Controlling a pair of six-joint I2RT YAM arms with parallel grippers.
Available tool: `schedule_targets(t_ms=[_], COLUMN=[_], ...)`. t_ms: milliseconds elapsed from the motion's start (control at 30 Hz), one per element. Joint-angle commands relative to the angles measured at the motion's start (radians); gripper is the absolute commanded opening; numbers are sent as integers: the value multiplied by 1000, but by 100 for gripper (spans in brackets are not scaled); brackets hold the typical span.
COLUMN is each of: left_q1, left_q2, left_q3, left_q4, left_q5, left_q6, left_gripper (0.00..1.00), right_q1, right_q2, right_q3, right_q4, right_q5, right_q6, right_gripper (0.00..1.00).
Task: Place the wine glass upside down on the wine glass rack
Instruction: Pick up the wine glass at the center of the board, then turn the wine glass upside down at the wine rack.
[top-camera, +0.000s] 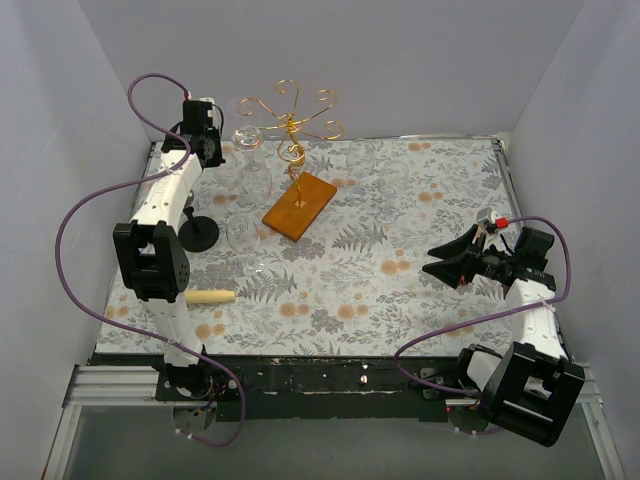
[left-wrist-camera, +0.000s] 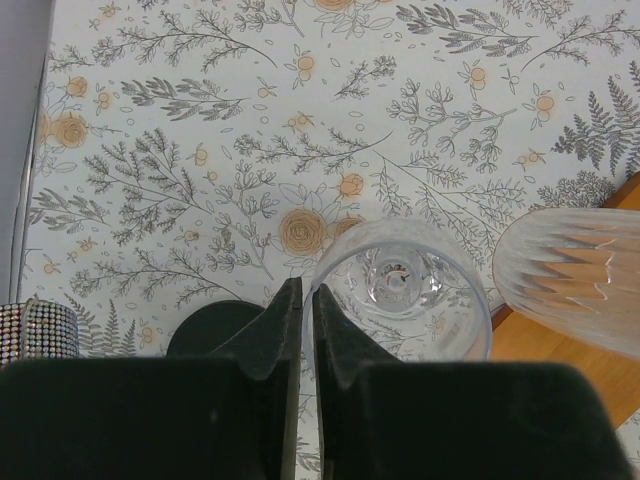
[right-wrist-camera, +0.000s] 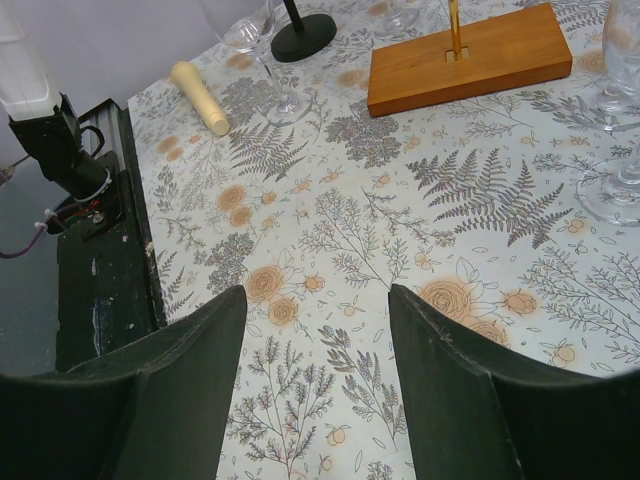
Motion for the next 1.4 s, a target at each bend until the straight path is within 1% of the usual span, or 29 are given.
schedule_targets(t_ms=[0,500,833,1067,1367], left_q1=[-6,-16,-20,-29,-36], left_q2=[-65,-220,-304,-373,-465], left_q3=[10,-59,-61,-39,-50], left_q4=[22,112,145,151,171], left_q5=[-35,-112,-175,-183,-181], left_q6=[14,66,92,104,107], left_gripper=[0,0,0,0,0], right_q1=[-4,-6,-8,-9,-11], right_q2=[-7,-10,-13,-12,-10], right_q3=[41,40,38,37,35], right_q4=[-13,-16,-16,-16,-14], right_q5=[-8,-9,-11,-11,-9], right_q6=[-17,-17,-19,-19,-19], right_gripper=[67,67,67,67,67])
